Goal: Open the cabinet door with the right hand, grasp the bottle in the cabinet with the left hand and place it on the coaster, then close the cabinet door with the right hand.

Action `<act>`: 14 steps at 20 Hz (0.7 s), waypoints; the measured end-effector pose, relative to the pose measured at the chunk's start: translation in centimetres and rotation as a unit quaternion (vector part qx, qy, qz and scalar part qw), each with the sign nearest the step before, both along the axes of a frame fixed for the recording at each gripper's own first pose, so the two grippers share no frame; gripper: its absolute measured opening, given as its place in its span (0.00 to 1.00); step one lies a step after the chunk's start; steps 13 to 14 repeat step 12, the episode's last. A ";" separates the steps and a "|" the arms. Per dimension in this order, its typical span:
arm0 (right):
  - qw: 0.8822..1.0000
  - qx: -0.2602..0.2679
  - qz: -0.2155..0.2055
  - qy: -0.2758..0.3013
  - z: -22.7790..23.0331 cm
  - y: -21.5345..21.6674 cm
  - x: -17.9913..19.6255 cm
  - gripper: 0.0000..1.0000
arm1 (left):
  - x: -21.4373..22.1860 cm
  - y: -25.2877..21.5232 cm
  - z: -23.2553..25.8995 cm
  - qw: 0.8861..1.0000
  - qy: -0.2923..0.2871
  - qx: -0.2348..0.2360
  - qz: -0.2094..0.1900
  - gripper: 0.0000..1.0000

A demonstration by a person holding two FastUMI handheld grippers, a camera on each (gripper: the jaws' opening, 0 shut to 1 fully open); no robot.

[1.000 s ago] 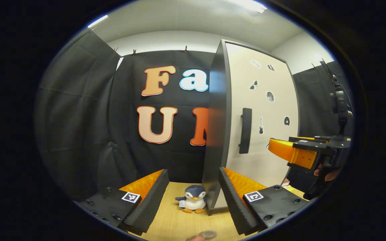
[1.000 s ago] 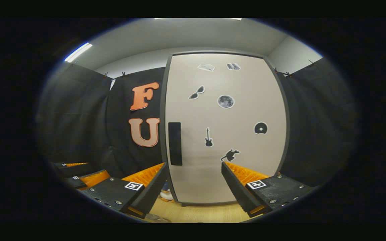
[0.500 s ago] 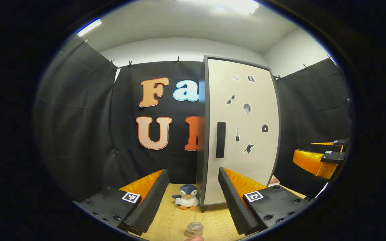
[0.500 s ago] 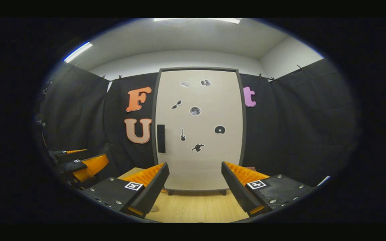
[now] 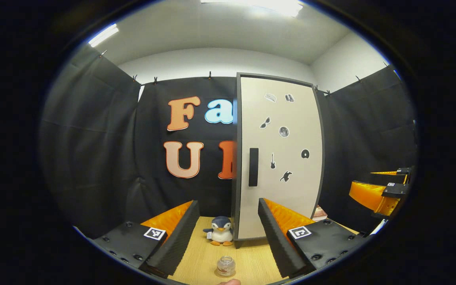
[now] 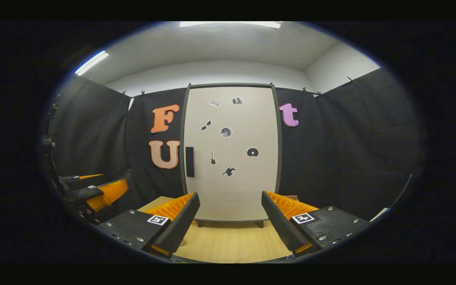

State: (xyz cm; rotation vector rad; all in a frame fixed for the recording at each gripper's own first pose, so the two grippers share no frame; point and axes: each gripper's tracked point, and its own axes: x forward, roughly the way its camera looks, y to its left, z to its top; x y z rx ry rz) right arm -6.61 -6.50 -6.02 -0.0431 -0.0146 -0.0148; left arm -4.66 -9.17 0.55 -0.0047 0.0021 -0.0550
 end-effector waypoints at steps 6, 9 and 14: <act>1.000 0.008 0.000 0.005 -0.1 -0.4 0.1 0.97 | 0.1 -0.5 -0.5 1.000 0.004 -0.002 -0.002 0.97; 1.000 0.003 -0.003 0.006 -0.2 -0.7 0.3 0.97 | 0.4 -0.7 -0.8 1.000 0.008 -0.002 -0.003 0.97; 1.000 0.004 -0.005 0.007 -0.2 -0.9 0.3 0.97 | 0.6 -0.8 -0.6 1.000 0.007 -0.001 -0.003 0.99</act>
